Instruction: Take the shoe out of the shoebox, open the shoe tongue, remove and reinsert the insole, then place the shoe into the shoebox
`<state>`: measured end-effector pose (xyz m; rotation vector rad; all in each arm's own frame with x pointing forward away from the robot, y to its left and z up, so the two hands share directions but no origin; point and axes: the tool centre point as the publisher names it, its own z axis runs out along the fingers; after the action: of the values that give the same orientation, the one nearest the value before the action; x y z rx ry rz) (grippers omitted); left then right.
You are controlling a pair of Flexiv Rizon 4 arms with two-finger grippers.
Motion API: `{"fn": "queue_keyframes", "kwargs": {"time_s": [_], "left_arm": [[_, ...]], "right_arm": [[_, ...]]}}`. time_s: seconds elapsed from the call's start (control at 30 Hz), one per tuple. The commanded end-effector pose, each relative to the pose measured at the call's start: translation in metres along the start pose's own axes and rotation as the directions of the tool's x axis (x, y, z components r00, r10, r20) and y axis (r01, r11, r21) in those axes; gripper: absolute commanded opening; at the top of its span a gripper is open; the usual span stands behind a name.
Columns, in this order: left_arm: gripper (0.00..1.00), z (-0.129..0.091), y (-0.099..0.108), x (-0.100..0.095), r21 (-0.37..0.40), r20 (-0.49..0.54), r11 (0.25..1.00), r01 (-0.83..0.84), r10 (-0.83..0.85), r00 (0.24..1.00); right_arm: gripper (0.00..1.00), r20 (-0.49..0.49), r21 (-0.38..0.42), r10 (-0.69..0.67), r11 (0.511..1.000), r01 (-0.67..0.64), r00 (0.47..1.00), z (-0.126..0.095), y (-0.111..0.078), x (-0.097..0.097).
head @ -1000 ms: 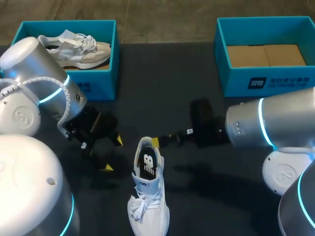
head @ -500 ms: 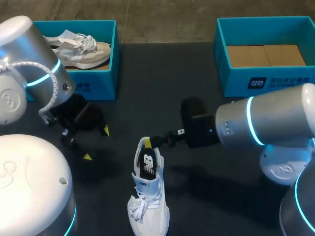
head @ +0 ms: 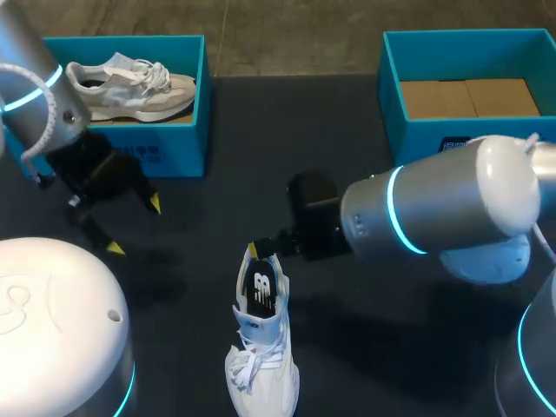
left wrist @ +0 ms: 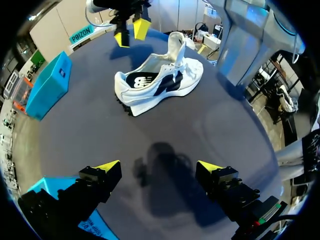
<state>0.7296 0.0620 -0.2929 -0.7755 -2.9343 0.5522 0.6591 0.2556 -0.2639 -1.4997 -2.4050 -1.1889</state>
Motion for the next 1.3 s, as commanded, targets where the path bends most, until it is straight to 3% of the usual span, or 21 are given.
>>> {"fn": "queue_keyframes", "kwargs": {"time_s": [0.03,0.1,0.57,0.8,1.3], "left_arm": [[1.0,-0.013,0.001,0.0,-0.009,-0.009,1.0,-0.004,0.004,1.0],[1.0,-0.015,0.002,-0.001,0.0,-0.01,1.0,0.006,-0.006,1.0],[1.0,-0.016,0.003,-0.001,-0.019,-0.009,1.0,0.0,-0.001,1.0],[1.0,-0.028,0.017,0.0,-0.056,-0.029,0.997,-0.05,0.048,0.998],[1.0,-0.038,0.044,-0.014,-0.046,-0.06,0.998,-0.053,0.05,0.997]], "right_arm": [[0.0,0.607,-0.005,0.01,1.0,-0.008,0.794,0.005,-0.004,0.006],[0.0,0.582,0.012,0.009,1.0,-0.02,0.813,0.01,-0.006,0.006],[0.0,0.582,0.019,-0.003,1.0,-0.01,0.813,0.014,-0.005,0.006],[0.0,0.604,0.017,-0.011,1.0,0.001,0.797,0.036,-0.015,-0.006],[0.0,0.592,0.042,-0.004,0.999,-0.026,0.806,0.046,-0.034,-0.029]]}}
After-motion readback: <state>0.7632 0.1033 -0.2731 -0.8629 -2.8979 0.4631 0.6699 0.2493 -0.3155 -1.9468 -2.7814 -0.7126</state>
